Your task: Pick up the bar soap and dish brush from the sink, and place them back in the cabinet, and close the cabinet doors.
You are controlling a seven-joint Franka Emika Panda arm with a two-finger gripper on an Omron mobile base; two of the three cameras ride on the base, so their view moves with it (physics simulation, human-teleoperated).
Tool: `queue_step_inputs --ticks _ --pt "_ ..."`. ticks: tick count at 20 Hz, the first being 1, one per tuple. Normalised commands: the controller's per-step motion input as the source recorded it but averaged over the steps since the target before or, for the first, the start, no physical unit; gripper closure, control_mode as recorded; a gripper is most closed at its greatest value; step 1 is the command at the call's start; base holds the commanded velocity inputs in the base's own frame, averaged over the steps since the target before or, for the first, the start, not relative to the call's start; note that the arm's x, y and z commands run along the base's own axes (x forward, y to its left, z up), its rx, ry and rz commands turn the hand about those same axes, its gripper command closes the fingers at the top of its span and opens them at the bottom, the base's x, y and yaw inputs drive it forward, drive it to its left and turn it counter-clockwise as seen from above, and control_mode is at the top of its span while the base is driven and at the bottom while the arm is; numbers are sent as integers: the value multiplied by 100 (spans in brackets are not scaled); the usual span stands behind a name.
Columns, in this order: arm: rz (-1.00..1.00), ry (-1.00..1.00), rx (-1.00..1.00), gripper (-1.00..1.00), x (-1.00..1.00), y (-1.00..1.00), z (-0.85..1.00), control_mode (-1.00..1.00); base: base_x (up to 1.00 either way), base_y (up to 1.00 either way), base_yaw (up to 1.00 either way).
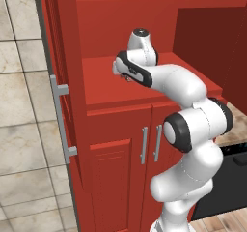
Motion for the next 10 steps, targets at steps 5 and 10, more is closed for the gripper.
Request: queue_step_inputs --ticks 5,10 --pt "0 -15 0 -100 -18 0 1 -100 0 0 0" --pt "0 -13 0 -100 -31 0 5 -100 0 0 0"
